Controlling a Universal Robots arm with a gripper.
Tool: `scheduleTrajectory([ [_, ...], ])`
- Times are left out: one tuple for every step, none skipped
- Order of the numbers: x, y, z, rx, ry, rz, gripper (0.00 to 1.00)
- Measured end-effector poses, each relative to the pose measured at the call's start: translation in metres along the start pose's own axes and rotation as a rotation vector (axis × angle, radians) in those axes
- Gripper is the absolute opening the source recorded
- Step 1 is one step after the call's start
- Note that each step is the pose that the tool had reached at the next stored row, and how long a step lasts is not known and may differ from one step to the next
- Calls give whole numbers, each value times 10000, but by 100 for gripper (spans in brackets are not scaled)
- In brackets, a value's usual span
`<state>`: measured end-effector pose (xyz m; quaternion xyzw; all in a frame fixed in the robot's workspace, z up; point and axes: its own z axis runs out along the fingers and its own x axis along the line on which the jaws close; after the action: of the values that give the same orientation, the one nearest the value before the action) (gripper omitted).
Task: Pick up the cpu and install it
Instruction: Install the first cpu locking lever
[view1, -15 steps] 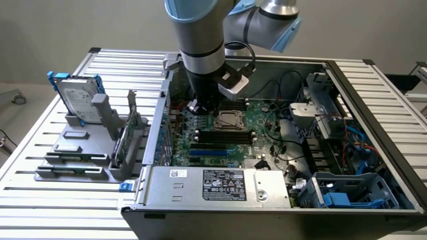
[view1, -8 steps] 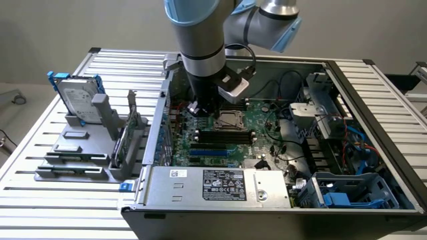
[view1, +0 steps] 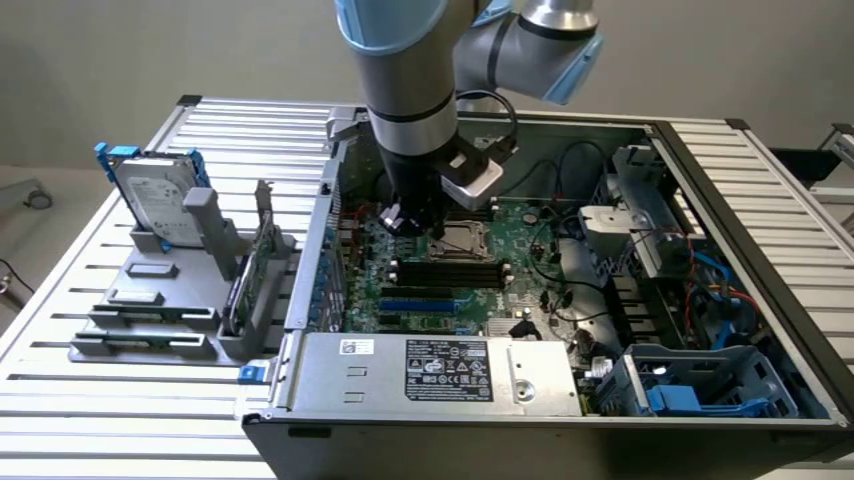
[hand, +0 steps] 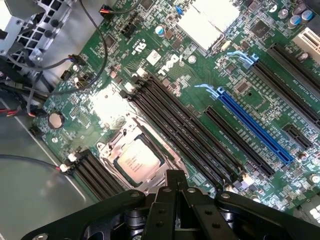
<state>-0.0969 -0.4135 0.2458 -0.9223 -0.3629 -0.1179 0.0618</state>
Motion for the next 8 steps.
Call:
scheduleTrajectory([
  [-5, 3, 10, -10, 3, 32, 11],
  [-11, 6, 23, -20, 4, 60, 11],
  [-17, 8, 40, -30, 7, 84, 11],
  [-22, 8, 56, -41, 9, 109, 11],
  [-27, 9, 74, -51, 14, 135, 11],
  [-33, 8, 92, -60, 19, 166, 11],
  [-41, 5, 110, -69, 22, 195, 11],
  [-50, 2, 126, -76, 23, 219, 11],
])
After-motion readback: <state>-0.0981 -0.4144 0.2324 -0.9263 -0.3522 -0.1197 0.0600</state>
